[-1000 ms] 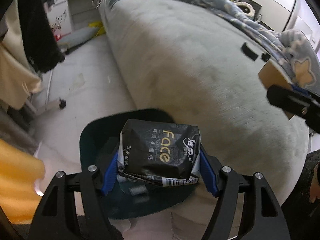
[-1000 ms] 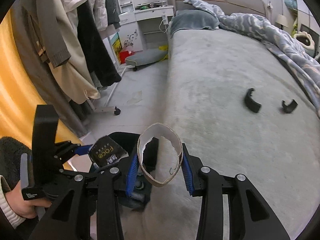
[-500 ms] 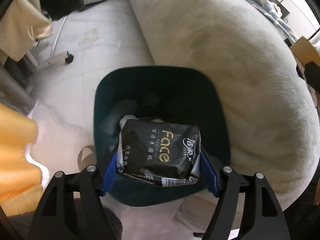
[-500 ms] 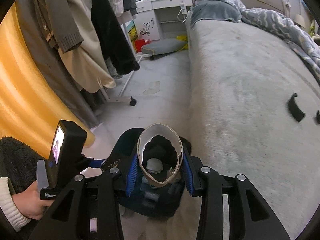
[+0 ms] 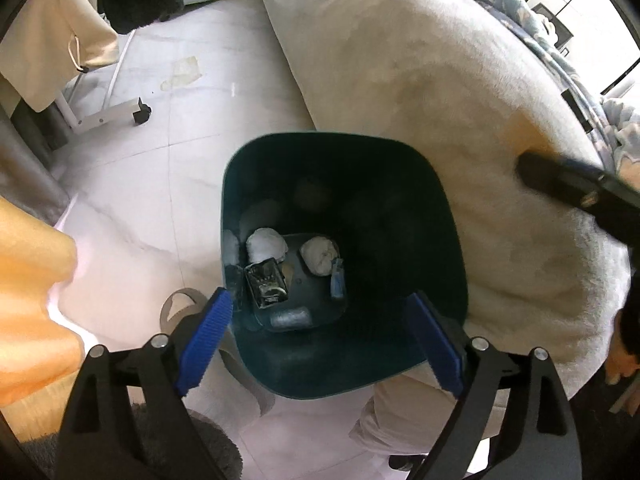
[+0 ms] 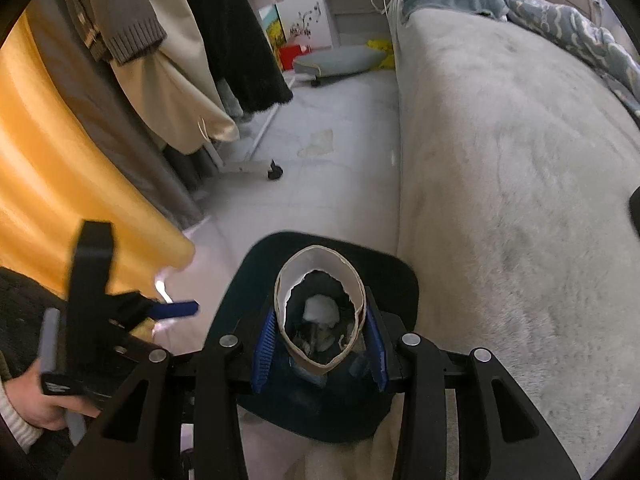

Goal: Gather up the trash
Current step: 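Carry the black pack and tape ring over the green bin and open both tools, then move both tools back over the bed toward the black curved plastic pieces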

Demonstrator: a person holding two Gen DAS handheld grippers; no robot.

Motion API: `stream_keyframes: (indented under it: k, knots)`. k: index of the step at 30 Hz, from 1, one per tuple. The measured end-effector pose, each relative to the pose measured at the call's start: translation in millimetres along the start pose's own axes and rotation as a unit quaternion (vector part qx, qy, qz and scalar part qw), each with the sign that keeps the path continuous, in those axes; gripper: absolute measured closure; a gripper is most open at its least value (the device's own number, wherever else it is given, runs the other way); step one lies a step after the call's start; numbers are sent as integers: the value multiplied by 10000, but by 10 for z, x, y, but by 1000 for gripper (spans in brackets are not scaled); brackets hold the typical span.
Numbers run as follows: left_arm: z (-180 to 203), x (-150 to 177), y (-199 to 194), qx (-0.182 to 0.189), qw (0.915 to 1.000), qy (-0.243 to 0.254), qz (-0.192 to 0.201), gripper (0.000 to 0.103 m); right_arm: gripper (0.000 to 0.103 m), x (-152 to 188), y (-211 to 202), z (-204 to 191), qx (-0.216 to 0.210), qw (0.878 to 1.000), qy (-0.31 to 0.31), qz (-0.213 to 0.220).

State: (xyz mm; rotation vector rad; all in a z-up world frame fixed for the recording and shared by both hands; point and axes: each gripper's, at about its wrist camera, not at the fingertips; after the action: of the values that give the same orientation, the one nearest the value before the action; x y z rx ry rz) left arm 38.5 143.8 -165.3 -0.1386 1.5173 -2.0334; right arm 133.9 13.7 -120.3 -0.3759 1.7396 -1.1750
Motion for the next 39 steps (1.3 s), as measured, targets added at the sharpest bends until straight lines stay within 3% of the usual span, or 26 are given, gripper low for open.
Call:
stream_keyframes:
  k: [6, 11, 14, 18, 22, 25, 28, 33, 39]
  knots:
    - [10, 3, -229, 90, 9988, 177, 447, 14, 63, 69, 207, 38, -86, 9991, 187, -362]
    - [0, -13, -404, -6, 9951, 275, 945, 25, 63, 168, 361, 94, -260, 9966, 502, -592]
    - [25, -21, -512, 58, 9926, 326, 1169, 32, 63, 185, 444, 43, -159, 9962, 378, -774]
    - [55, -55, -613, 123, 9882, 394, 1472, 32, 60, 188, 492, -36, -189, 9957, 256, -874]
    - [128, -129, -774, 284, 9832, 402, 1755, 32, 41, 210, 441, -55, -305, 9958, 246, -825]
    - [211, -196, -923, 448, 9786, 390, 1969, 32, 39, 234, 359, -75, -246, 9964, 103, -802]
    - [318, -242, -1016, 692, 9751, 313, 2082, 32, 39, 244, 177, -65, -333, 9980, 70, -536]
    - [609, -245, -1125, 733, 9688, 593, 2293, 32, 34, 228, -255, 43, -382, 9990, 185, 106]
    - [930, -320, -1216, 968, 9617, 791, 2438, 27, 32, 327, -775, 400, 90, 9967, 455, 666]
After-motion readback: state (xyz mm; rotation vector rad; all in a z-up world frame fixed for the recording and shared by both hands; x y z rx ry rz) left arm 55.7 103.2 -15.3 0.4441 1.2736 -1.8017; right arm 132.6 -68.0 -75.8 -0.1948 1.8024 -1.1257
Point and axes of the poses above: each gripper's, at about its wrist camera, not at the fingertips, and y roughly the way its jaws point, z to its right, x to its underside, and after that the axes turned 14 degrees about -y, right-handed
